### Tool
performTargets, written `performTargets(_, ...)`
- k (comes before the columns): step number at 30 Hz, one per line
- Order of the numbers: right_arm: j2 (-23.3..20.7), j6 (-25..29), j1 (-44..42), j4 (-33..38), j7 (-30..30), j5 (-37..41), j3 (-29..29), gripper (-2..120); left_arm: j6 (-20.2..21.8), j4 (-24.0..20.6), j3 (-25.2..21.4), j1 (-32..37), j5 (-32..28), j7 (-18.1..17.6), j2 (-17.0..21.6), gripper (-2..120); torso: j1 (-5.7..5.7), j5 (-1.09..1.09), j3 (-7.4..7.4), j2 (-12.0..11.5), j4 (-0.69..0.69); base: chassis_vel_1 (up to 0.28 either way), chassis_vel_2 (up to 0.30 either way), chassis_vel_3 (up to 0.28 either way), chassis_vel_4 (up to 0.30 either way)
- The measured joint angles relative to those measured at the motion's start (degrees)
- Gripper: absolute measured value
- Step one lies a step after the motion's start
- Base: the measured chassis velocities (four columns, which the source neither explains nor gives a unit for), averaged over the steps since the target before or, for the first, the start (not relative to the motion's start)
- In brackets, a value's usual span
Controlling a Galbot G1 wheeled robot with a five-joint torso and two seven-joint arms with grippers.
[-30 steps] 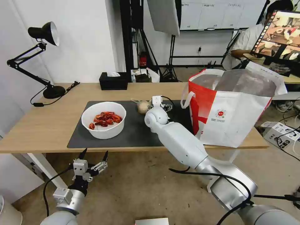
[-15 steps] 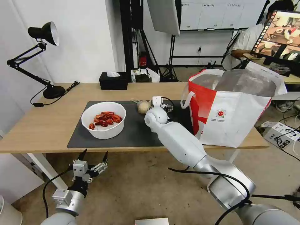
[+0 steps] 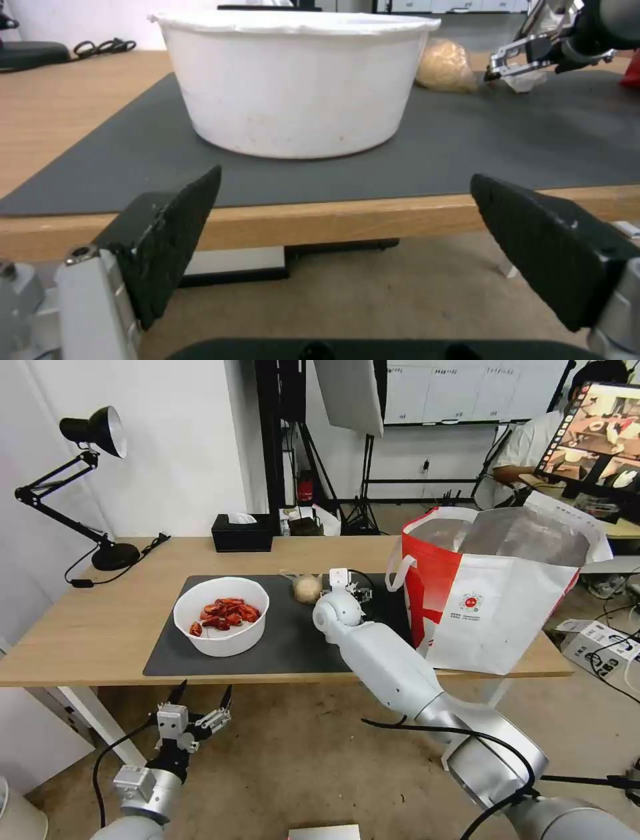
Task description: Pick up the trash from the table and place it into the takeout bag.
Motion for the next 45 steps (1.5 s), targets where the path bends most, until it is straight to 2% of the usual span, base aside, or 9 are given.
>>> performTargets(8, -0.3, 0.0, -0.2, -0.4, -1.1, -0.1, 0.0, 100, 0.0, -0.4, 0.0, 0.3, 0.0, 0.0, 0.0, 100, 0.0, 0.0, 0.0, 0.0, 0.0, 0.0, 0.0, 0.0, 0.0)
performTargets(11, -0.4, 0.1, -0.3, -0.5, -1.3, -0.1, 0.1, 93, 0.0, -0.5, 0.0, 0.4, 0.0, 0.0, -0.1, 100, 0.0, 0.0, 0.0, 0.0, 0.0, 0.0, 0.0, 0.0, 0.0)
performTargets(14, -0.5, 0.2, -0.6, -0.4, -1.4, -0.2, 0.1, 80, 0.0, -0.7, 0.1, 0.4, 0.0, 0.0, -0.2, 100, -0.01, 0.0, -0.01, 0.0, 0.02, 0.0, 0.0, 0.0, 0.0)
performTargets(16, -0.5, 0.3, -0.7, -0.3, -1.4, -0.2, 0.1, 77, 0.0, -0.7, 0.1, 0.4, 0.0, 0.0, -0.3, 100, -0.01, 0.01, -0.01, 0.0, 0.02, 0.0, 0.0, 0.0, 0.0)
performTargets(18, -0.5, 0.4, -1.0, -0.2, -1.4, -0.2, 0.2, 65, 0.0, -0.8, 0.1, 0.4, 0.0, 0.0, -0.5, 100, -0.01, 0.01, -0.01, 0.0, 0.04, 0.0, 0.0, 0.0, 0.0)
performTargets(22, -0.5, 0.7, -1.2, -0.1, -1.4, -0.3, 0.2, 51, 0.0, -0.8, 0.1, 0.5, 0.0, 0.0, -0.5, 100, -0.01, 0.01, -0.02, 0.0, 0.05, 0.0, 0.0, 0.0, 0.0)
performTargets(23, -0.5, 0.7, -1.2, -0.1, -1.4, -0.3, 0.2, 51, 0.0, -0.8, 0.1, 0.5, 0.0, 0.0, -0.5, 100, -0.01, 0.01, -0.02, 0.0, 0.05, 0.0, 0.0, 0.0, 0.0)
performTargets(37, -0.8, 1.0, -2.3, 0.6, -1.2, -0.4, 0.4, 0, 0.0, -0.7, 0.3, 0.4, 0.0, 0.1, -0.6, 100, -0.01, -0.01, -0.01, 0.0, 0.0, 0.0, 0.0, 0.0, 0.0)
performTargets(45, -0.6, 3.4, -3.0, 0.6, -1.9, -1.6, 0.7, 0, 0.0, -0.6, 0.3, 0.7, 0.1, 0.1, -0.6, 100, -0.01, -0.01, 0.0, 0.0, -0.03, 0.0, 0.0, 0.0, 0.0)
